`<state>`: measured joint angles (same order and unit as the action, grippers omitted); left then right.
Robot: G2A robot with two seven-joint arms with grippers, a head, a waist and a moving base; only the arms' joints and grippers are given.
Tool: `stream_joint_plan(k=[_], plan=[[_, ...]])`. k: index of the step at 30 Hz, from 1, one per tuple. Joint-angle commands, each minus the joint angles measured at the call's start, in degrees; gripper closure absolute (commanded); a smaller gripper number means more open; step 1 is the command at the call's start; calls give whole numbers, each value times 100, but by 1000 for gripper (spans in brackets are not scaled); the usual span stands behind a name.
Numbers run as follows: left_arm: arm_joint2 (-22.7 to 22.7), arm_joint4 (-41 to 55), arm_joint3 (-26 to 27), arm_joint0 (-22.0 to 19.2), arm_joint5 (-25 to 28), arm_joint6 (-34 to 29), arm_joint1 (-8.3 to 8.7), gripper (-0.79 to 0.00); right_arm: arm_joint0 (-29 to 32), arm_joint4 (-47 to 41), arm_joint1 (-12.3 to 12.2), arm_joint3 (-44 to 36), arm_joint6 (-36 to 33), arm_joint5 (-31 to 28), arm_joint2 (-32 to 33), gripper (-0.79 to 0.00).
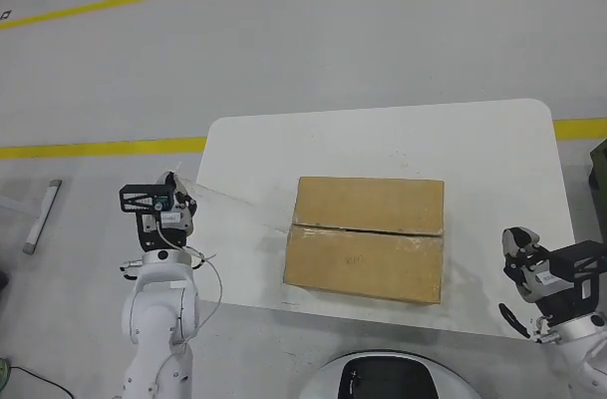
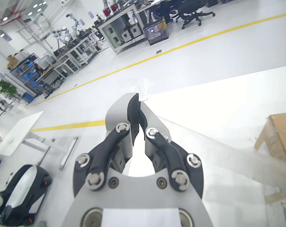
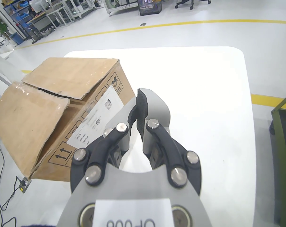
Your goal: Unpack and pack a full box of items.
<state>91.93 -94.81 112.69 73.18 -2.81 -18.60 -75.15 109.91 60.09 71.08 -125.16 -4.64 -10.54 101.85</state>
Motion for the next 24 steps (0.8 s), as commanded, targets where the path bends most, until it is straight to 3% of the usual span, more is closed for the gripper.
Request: stream_joint_plan(k=[1,4,5,6,7,8,9,20,24], plan=[[142,105,-180,-32,-59,45,4,0,-7,12,1,5,-11,4,1,0],[252,190,-442,-97,-94,2,9,0,-8,25,2,18,-18,13,12,0],[250,255,-476,-116,-83,-18,8,-200,-6,28,2,18,-19,10,16,0],[247,288,-517,-126,-56,-46,8,-323,-2,24,3,20,-20,6,19,0],[230,293,-555,-130,-15,-63,9,-496,3,25,3,20,-29,4,25,0],[202,330,-582,-133,39,-94,9,-739,5,25,3,17,-33,1,31,0],[175,315,-592,-125,80,-160,10,-785,7,22,3,16,-35,-2,36,0],[422,596,-1399,-340,-333,-333,7,-785,35,26,11,-9,-46,24,76,0],[571,663,-1448,-329,-358,-278,22,-785,45,48,14,-8,-54,23,53,0]])
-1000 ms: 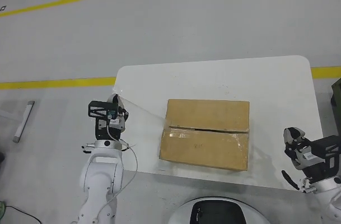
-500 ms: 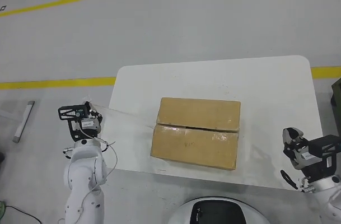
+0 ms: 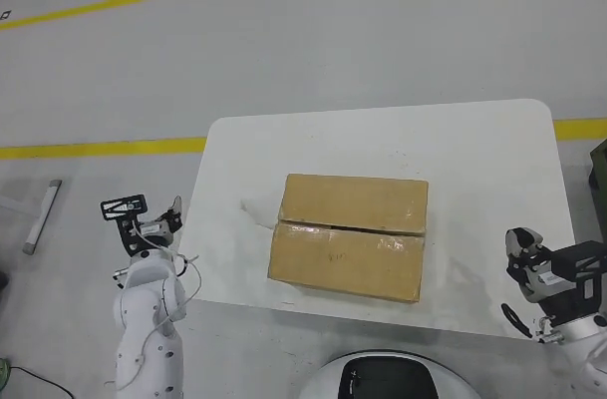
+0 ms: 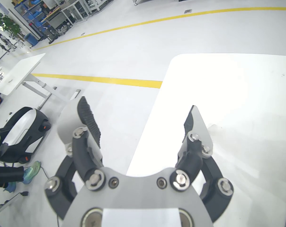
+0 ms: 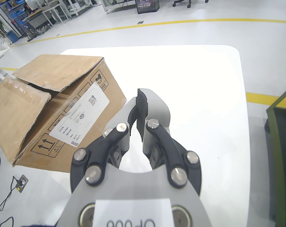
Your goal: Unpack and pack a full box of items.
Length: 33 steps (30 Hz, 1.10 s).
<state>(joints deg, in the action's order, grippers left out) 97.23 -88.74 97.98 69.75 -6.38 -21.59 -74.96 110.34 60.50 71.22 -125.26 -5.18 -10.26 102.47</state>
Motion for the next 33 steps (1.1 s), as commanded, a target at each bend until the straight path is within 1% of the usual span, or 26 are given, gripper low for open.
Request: stream_joint_plan(k=[1,4,6,9,11,14,15,16,20,23,24,26,28,30,33], plan=[[87,110,38,34,0,27,5,-785,5,9,2,10,1,-5,-17,0],[181,152,218,119,24,-1,16,-785,11,27,5,15,1,4,-34,0],[135,257,484,228,154,-40,14,-785,18,40,6,15,-1,13,-30,0],[-87,245,1061,505,573,-179,18,-785,35,31,9,23,10,34,8,0],[-316,363,1478,700,826,-294,10,-785,45,13,11,43,20,40,27,0],[-825,324,2024,952,1280,-510,4,-785,67,-4,15,75,39,36,28,0],[-1070,266,2202,1014,1538,-566,6,-785,76,1,16,84,52,33,22,0],[-1240,186,2317,1055,1643,-631,6,-785,85,4,18,90,62,30,15,0],[-2124,113,2683,1058,2099,-764,-20,-785,129,25,26,96,108,52,-16,0],[-2732,-227,2668,882,2437,-856,-34,-785,169,32,32,99,143,65,-21,0],[-2847,-327,2625,827,2472,-860,-38,-785,178,31,33,99,149,63,-21,0],[-3218,-795,2413,577,2493,-902,-62,-785,217,17,37,102,189,67,-11,0],[-3538,-825,2231,399,2426,-848,-106,-785,264,5,41,101,226,73,17,0],[-3773,-964,2021,176,2444,-914,-141,-785,312,-21,46,109,266,93,55,0],[-3991,-1241,1750,-93,2412,-1045,-180,-785,370,-51,52,112,313,102,99,0]])
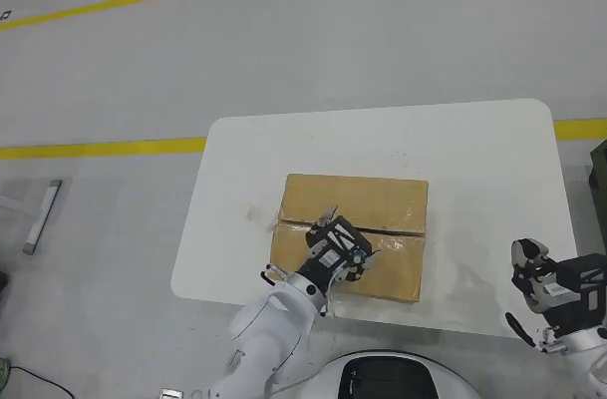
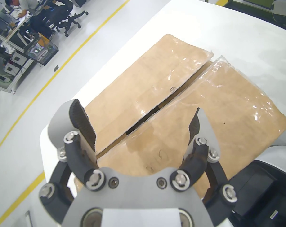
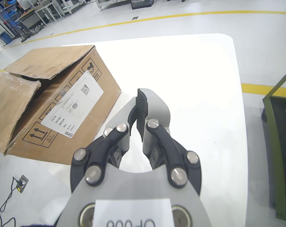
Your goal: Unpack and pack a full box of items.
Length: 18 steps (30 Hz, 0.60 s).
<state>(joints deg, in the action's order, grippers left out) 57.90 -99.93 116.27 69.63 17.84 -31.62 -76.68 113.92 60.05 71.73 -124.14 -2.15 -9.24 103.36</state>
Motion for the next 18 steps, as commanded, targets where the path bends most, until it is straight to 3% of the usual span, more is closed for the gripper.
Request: stream_joint_plan(k=[1,4,10,11,12,13,16,18], plan=[[-161,-403,-207,-218,2,-98,-21,-785,43,-20,4,2,33,4,31,0],[-386,-1223,-431,-461,89,-166,-29,-785,107,-59,12,14,96,7,73,0],[-532,-1479,-608,-630,-5,-197,-85,-785,188,-113,23,25,160,-4,159,0],[-548,-1514,-632,-651,3,-205,-93,-727,192,-117,24,25,161,-11,167,0],[-548,-1530,-653,-662,-5,-210,-97,-579,193,-120,26,25,161,-11,171,0],[-557,-1598,-683,-693,16,-201,-103,-505,195,-125,28,22,160,-8,175,0],[-541,-1669,-751,-718,-3,-171,-116,-157,196,-126,32,19,154,-13,182,0],[-545,-1878,-804,-743,33,-162,-113,-22,194,-123,34,18,149,-24,183,0]])
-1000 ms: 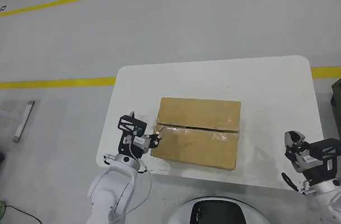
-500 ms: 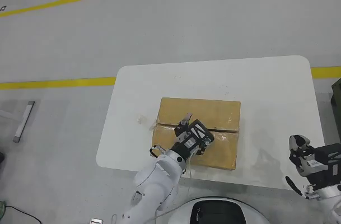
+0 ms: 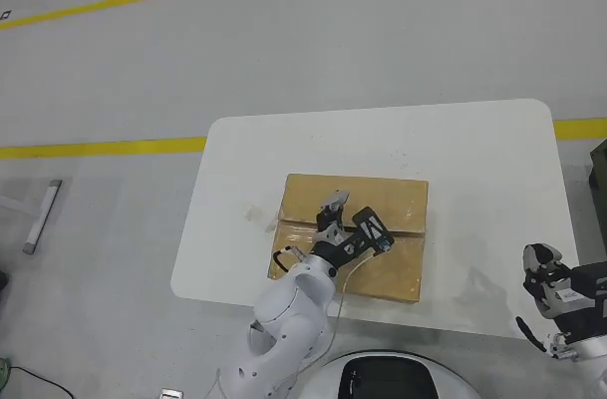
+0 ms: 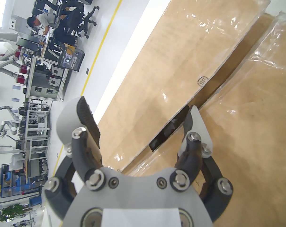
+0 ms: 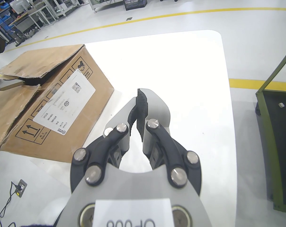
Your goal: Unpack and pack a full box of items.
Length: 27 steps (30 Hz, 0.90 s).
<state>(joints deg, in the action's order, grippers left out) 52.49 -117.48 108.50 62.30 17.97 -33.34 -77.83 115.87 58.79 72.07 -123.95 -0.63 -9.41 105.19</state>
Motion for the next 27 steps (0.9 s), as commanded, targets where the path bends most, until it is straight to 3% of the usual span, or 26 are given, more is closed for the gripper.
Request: stream_joint_plan(k=[1,18,19,20,21,27], plan=[[1,-155,-38,0,5,36,0,0,-5,5,2,3,-4,-15,1,0],[-67,106,346,320,24,467,-60,0,-55,16,19,83,-49,-56,41,0],[-95,105,375,321,22,449,-69,-175,-53,8,20,85,-49,-53,51,0],[-112,98,387,313,17,440,-75,-751,-52,4,21,86,-50,-56,56,0],[-137,117,385,277,-31,445,-92,-785,-52,0,22,85,-45,-53,67,0],[-256,14,202,-285,-224,566,-208,-785,-25,-48,33,60,-16,-57,104,0]])
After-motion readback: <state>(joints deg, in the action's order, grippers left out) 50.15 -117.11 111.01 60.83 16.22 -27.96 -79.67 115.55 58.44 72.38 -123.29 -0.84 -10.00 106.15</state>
